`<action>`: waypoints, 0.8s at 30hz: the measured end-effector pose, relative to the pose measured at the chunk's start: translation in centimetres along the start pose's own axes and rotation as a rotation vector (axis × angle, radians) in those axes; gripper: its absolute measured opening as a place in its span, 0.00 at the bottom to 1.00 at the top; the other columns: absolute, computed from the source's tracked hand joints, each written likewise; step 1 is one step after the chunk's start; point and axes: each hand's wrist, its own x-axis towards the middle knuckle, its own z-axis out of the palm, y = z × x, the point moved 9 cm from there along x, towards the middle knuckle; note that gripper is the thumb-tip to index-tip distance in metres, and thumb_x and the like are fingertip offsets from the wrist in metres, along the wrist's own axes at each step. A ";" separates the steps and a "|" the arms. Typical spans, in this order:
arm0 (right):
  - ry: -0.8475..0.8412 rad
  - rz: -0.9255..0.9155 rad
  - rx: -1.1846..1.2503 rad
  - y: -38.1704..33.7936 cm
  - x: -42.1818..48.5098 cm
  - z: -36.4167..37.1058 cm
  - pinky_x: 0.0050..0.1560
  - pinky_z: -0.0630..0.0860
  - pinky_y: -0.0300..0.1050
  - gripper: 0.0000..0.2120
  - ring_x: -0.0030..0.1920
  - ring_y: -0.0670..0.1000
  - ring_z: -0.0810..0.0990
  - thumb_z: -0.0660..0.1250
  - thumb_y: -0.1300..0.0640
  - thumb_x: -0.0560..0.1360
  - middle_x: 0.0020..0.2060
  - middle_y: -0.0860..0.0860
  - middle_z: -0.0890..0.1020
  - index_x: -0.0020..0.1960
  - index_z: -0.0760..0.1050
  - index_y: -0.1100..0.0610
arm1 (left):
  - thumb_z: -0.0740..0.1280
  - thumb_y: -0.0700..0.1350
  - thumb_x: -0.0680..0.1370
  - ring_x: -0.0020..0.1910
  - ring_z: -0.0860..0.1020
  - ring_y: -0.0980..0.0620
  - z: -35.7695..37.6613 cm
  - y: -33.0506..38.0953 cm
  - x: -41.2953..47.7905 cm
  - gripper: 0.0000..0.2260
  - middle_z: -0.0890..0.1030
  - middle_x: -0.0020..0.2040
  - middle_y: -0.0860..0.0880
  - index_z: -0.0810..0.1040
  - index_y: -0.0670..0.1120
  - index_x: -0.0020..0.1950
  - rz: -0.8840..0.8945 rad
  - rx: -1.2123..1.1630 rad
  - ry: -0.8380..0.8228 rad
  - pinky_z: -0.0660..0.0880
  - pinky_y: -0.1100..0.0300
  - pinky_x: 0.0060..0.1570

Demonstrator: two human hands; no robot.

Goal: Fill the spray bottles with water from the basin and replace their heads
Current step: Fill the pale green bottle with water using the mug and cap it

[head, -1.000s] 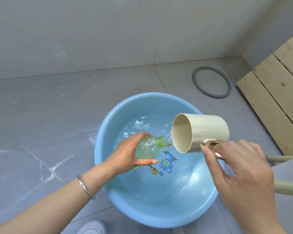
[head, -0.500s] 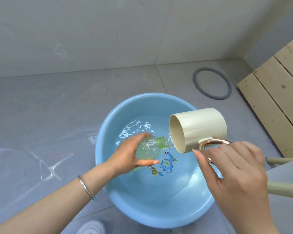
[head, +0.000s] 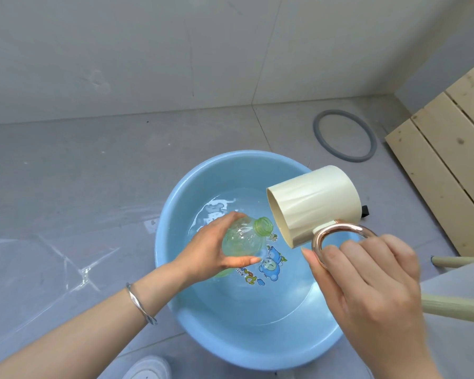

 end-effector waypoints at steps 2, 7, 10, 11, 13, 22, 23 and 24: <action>-0.003 0.047 0.028 0.5 -0.3 0.4 0.46 0.65 0.45 0.15 0.35 0.53 0.64 0.67 0.57 0.76 0.25 0.51 0.70 0.31 0.74 0.59 | 0.69 0.70 0.63 0.59 0.73 0.61 0.0 0.0 0.0 0.35 0.75 0.60 0.62 0.69 0.56 0.64 -0.005 -0.022 0.007 0.68 0.66 0.59; -0.111 0.532 0.302 4.9 -2.4 2.8 0.43 0.62 0.40 0.15 0.33 0.49 0.65 0.63 0.52 0.76 0.26 0.43 0.67 0.33 0.72 0.57 | 0.74 0.65 0.65 0.60 0.72 0.65 -0.5 -0.7 -0.4 0.29 0.73 0.58 0.68 0.67 0.64 0.61 -0.040 -0.062 0.025 0.65 0.73 0.58; -0.365 1.102 0.645 8.4 -7.8 8.1 0.33 0.61 0.39 0.17 0.30 0.48 0.66 0.65 0.49 0.77 0.25 0.46 0.72 0.33 0.72 0.56 | 0.74 0.65 0.65 0.59 0.72 0.68 -1.4 -1.0 -0.7 0.25 0.74 0.57 0.69 0.67 0.67 0.57 -0.056 -0.098 0.070 0.64 0.76 0.56; -0.451 1.262 0.753 8.7 -10.0 10.1 0.32 0.62 0.40 0.17 0.31 0.50 0.68 0.65 0.51 0.77 0.25 0.46 0.73 0.33 0.74 0.58 | 0.74 0.66 0.65 0.59 0.73 0.68 -1.7 -1.1 -0.8 0.25 0.75 0.57 0.69 0.67 0.66 0.57 -0.057 -0.107 0.084 0.65 0.76 0.56; -0.567 1.481 0.850 8.8 -13.6 13.0 0.34 0.62 0.42 0.16 0.33 0.52 0.68 0.65 0.54 0.78 0.27 0.51 0.72 0.33 0.74 0.61 | 0.72 0.68 0.64 0.59 0.74 0.66 -2.4 -1.3 -1.1 0.26 0.76 0.57 0.67 0.68 0.65 0.57 -0.054 -0.122 0.110 0.66 0.74 0.57; -0.599 0.771 0.208 6.2 -11.7 18.3 0.34 0.65 0.47 0.13 0.30 0.61 0.75 0.70 0.61 0.73 0.25 0.56 0.75 0.32 0.70 0.59 | 0.70 0.68 0.62 0.57 0.73 0.70 -3.7 -2.0 -2.2 0.27 0.75 0.56 0.71 0.68 0.62 0.57 -0.079 -0.122 0.170 0.64 0.78 0.54; -0.638 0.662 0.128 5.1 -11.3 19.2 0.34 0.67 0.46 0.13 0.28 0.59 0.75 0.74 0.62 0.69 0.24 0.55 0.75 0.31 0.71 0.59 | 0.70 0.68 0.63 0.58 0.73 0.70 -3.8 -2.1 -2.3 0.27 0.75 0.56 0.71 0.69 0.62 0.57 -0.079 -0.124 0.172 0.64 0.78 0.54; -0.669 0.599 0.076 4.2 -11.1 20.0 0.35 0.69 0.45 0.13 0.27 0.58 0.75 0.77 0.62 0.65 0.23 0.53 0.75 0.31 0.72 0.58 | 0.70 0.68 0.63 0.58 0.73 0.69 -3.9 -2.0 -2.4 0.27 0.75 0.56 0.70 0.69 0.62 0.58 -0.079 -0.128 0.179 0.65 0.77 0.54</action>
